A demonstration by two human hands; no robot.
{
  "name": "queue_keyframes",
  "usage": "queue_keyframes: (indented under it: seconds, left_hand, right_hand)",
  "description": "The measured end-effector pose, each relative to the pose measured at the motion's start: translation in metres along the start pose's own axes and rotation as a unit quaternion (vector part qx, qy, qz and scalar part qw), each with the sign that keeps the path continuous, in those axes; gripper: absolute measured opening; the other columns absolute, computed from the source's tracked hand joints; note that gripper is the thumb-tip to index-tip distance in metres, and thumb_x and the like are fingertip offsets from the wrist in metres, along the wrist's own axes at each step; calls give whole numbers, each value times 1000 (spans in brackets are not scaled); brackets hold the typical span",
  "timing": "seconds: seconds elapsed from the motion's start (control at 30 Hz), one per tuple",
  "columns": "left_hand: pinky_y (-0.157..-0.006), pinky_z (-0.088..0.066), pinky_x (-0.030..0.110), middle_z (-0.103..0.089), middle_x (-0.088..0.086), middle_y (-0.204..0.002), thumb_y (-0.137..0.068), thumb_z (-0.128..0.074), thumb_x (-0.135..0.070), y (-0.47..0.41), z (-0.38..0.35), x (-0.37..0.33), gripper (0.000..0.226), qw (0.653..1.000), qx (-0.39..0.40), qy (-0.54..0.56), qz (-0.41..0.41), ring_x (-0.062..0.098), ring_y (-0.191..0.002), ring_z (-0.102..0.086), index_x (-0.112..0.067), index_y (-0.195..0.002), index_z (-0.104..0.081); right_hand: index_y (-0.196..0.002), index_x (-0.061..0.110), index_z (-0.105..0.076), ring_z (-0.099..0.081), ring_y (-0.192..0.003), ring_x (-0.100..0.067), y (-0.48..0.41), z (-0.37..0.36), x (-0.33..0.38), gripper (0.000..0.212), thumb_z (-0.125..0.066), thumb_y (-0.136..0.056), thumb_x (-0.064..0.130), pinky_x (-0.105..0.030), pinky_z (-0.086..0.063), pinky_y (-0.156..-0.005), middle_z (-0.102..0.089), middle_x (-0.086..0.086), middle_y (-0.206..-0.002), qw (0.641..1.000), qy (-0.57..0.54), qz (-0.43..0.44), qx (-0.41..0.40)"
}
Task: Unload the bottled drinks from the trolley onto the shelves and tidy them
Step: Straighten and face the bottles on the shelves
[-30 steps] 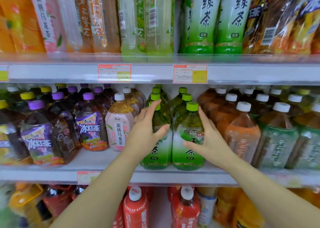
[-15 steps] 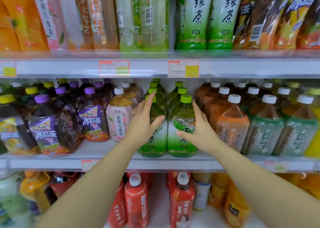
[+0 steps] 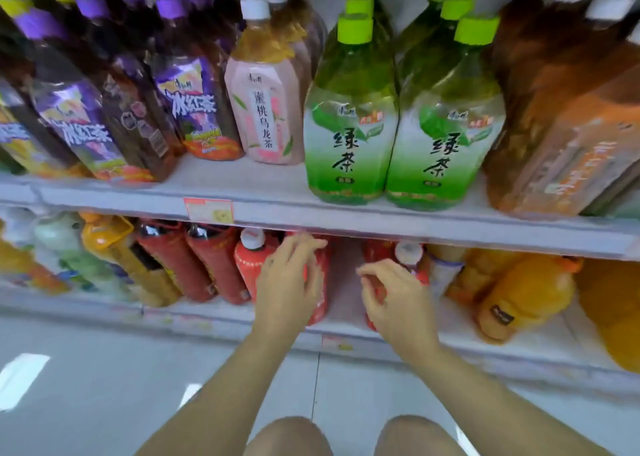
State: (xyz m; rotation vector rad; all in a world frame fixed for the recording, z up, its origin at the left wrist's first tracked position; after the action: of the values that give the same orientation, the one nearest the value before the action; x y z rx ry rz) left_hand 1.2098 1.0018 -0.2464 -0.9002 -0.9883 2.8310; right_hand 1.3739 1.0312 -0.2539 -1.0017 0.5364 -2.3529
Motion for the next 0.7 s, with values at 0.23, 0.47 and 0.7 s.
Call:
queue_keyframes:
  seconds: [0.23,0.47,0.7]
  left_hand:
    - [-81,-50,37,-64,-3,-105,-87,-52,-18,64,27,-9,24,896,301,-5,325,21,-92,-62,-28,-105,-63]
    - [-82,-49,27,-60,-8,-111,-92,-49,-20,25,132,-110,27,845,349,37,404,12,-92,-60,-27,-116,-59]
    - [-61,-45,16,-54,-3,-123,-94,-51,-27,-50,285,-218,36,812,380,114,428,16,-98,-57,-24,-130,-49]
  right_hand:
    - [-104,22,-66,-62,-93,-19,31,14,23,23,-53,-85,18,-29,-48,-79,-68,7,-98,902,46,-262,339]
    - [-115,17,-60,-57,-92,-14,-12,109,111,28,-59,-87,25,-24,-45,-80,-59,2,-99,794,-24,-352,496]
    - [-112,11,-60,-55,-79,-16,-104,234,236,24,-59,-89,19,-18,-43,-59,-59,3,-92,800,-146,-344,469]
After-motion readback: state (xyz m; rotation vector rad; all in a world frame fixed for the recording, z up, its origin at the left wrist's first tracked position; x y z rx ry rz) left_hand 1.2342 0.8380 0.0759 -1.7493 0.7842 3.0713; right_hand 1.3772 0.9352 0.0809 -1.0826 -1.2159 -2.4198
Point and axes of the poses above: each hand's wrist, its own y-axis away from the middle knuckle, its own z-axis out of the back of the hand, x = y × z, the point moved 2 cm from there along -y, towards the middle knuckle
